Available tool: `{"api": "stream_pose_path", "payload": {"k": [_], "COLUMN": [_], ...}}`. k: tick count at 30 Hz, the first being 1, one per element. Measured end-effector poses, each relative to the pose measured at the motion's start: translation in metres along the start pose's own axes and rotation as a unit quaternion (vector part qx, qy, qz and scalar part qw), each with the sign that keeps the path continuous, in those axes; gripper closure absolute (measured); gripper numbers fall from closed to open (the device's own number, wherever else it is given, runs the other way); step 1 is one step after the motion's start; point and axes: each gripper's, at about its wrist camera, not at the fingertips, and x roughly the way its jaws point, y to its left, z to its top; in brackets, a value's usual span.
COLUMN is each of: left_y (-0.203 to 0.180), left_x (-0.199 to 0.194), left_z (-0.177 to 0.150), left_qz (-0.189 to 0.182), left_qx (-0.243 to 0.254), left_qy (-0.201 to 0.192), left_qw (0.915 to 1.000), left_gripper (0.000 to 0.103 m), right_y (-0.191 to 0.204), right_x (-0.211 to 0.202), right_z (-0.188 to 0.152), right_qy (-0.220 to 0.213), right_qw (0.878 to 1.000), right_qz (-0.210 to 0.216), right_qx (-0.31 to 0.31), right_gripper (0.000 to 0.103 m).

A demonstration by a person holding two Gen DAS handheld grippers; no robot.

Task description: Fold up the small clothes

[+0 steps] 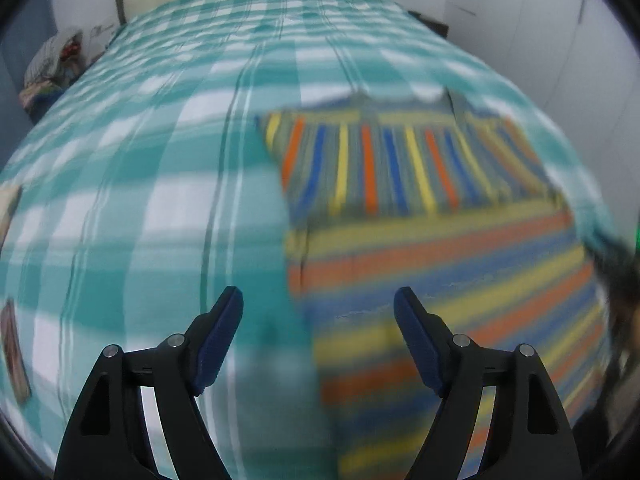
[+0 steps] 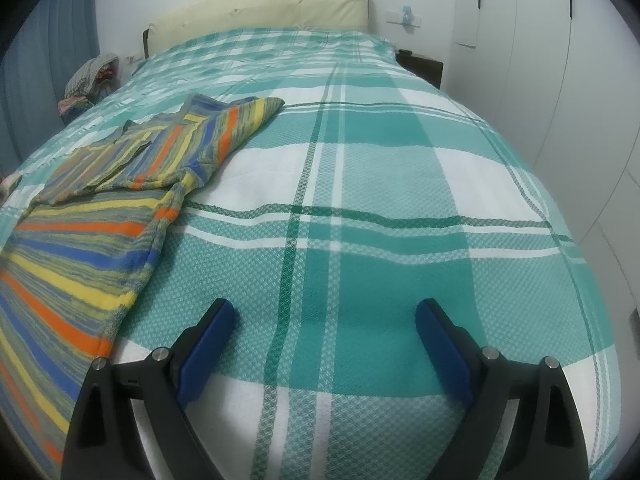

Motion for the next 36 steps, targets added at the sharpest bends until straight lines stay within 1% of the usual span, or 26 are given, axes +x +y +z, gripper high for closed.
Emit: {"api": "stream_pose_path", "payload": {"k": [3, 5, 7, 9, 14, 20, 28, 36], "left_y": [-0.006, -0.011, -0.020, -0.031, -0.054, -0.062, -0.061, -0.060], "left_x": [-0.020, -0.035, -0.046, -0.054, -0.056, -0.053, -0.060, -0.063], "left_z": [-0.047, -0.063, -0.070, -0.074, -0.069, -0.072, -0.079, -0.081], "left_qz": [0.012, 0.013, 0.012, 0.013, 0.019, 0.020, 0.031, 0.032], "left_qx": [-0.007, -0.012, -0.014, -0.008, 0.016, 0.009, 0.005, 0.000], "left_qy": [-0.023, -0.040, -0.054, -0.068, -0.081, -0.079, -0.084, -0.086], "left_qw": [0.9996, 0.9990, 0.9983, 0.9976, 0.9964, 0.9967, 0.9959, 0.9958], "left_gripper": [0.023, 0.022, 0.018, 0.016, 0.014, 0.013, 0.012, 0.012], "right_y": [0.004, 0.010, 0.016, 0.026, 0.057, 0.082, 0.104, 0.115], "right_x": [-0.005, -0.017, -0.031, -0.047, -0.080, -0.108, -0.123, -0.134], "right_z": [0.002, 0.002, -0.001, -0.006, -0.013, -0.017, -0.018, -0.018], "right_qy": [0.005, 0.004, 0.009, 0.015, 0.014, 0.005, -0.008, -0.018], "right_qw": [1.000, 0.999, 0.998, 0.997, 0.992, 0.989, 0.985, 0.985], "right_qz": [-0.014, -0.037, -0.064, -0.077, -0.116, -0.133, -0.147, -0.142], "right_qx": [-0.011, -0.021, -0.018, -0.020, -0.048, -0.063, -0.092, -0.100], "right_gripper": [0.011, 0.012, 0.012, 0.012, 0.012, 0.011, 0.011, 0.011]}}
